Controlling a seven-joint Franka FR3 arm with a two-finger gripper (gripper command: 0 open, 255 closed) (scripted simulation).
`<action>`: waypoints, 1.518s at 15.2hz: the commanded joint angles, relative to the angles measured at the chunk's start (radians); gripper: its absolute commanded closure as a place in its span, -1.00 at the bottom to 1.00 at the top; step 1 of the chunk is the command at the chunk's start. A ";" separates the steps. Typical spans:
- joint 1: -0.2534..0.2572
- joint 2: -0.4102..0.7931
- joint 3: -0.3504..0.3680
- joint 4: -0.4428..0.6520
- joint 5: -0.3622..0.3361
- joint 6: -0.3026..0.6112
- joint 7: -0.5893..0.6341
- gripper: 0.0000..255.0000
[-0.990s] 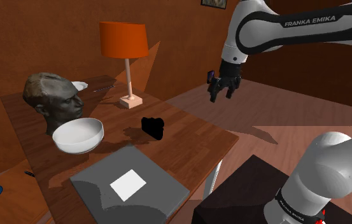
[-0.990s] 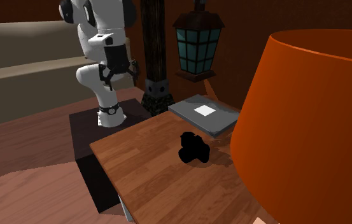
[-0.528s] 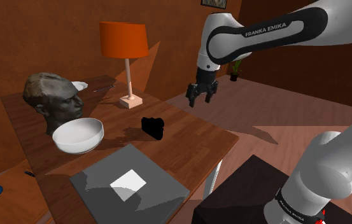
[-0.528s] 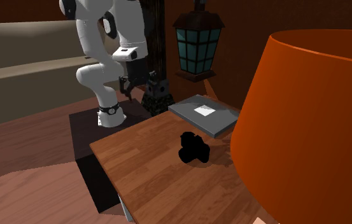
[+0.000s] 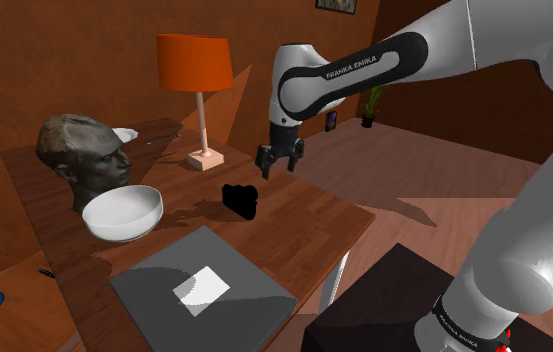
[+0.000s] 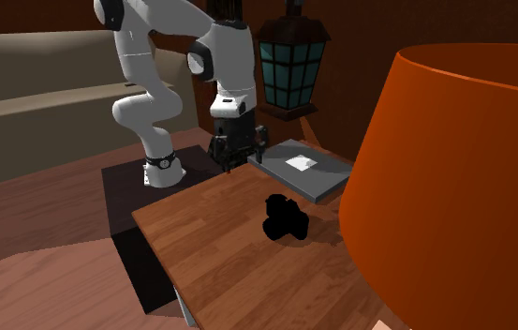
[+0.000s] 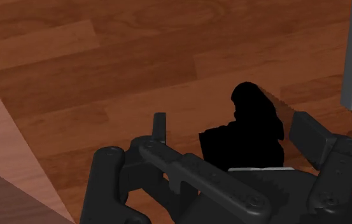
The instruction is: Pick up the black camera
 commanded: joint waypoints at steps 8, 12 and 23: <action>0.054 0.333 0.043 0.285 -0.067 0.030 0.075 -1.00; 0.055 0.354 0.040 0.257 -0.072 0.078 0.078 -1.00; 0.056 0.374 0.038 0.235 -0.078 0.120 0.081 1.00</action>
